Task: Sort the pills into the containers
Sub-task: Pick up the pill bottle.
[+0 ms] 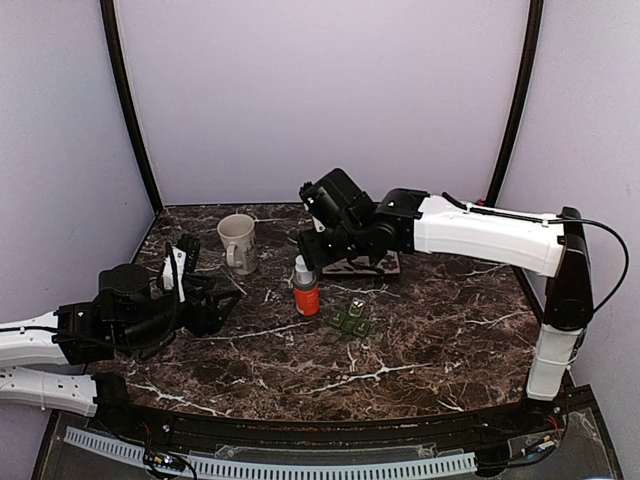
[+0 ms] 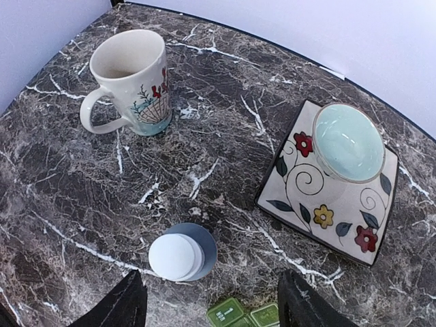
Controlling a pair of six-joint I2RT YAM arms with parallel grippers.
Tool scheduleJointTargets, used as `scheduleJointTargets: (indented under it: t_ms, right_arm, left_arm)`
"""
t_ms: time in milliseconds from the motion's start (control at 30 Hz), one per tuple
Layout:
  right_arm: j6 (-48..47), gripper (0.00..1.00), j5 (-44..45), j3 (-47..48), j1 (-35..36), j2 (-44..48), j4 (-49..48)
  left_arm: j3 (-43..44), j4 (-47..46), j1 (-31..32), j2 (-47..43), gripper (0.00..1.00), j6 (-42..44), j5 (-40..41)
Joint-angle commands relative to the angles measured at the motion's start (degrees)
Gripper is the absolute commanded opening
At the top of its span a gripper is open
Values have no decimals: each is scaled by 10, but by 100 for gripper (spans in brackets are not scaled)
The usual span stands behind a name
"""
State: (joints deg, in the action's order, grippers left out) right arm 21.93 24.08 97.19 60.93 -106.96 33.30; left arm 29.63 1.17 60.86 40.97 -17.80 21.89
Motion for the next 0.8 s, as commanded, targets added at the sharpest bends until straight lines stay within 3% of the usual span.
scheduleJointTargets:
  t_ms: [0, 267, 767]
  right_arm:
    - [-18, 67, -31, 40, 5, -10, 69]
    - [-29, 68, -77, 90, 7, -39, 104]
    - [-29, 68, -75, 155, 2, -104, 138]
  left_arm:
    - [12, 17, -5, -18, 70, -11, -3]
    - [4, 20, -5, -23, 70, -15, -4]
    - [-4, 29, -5, -45, 70, -20, -8]
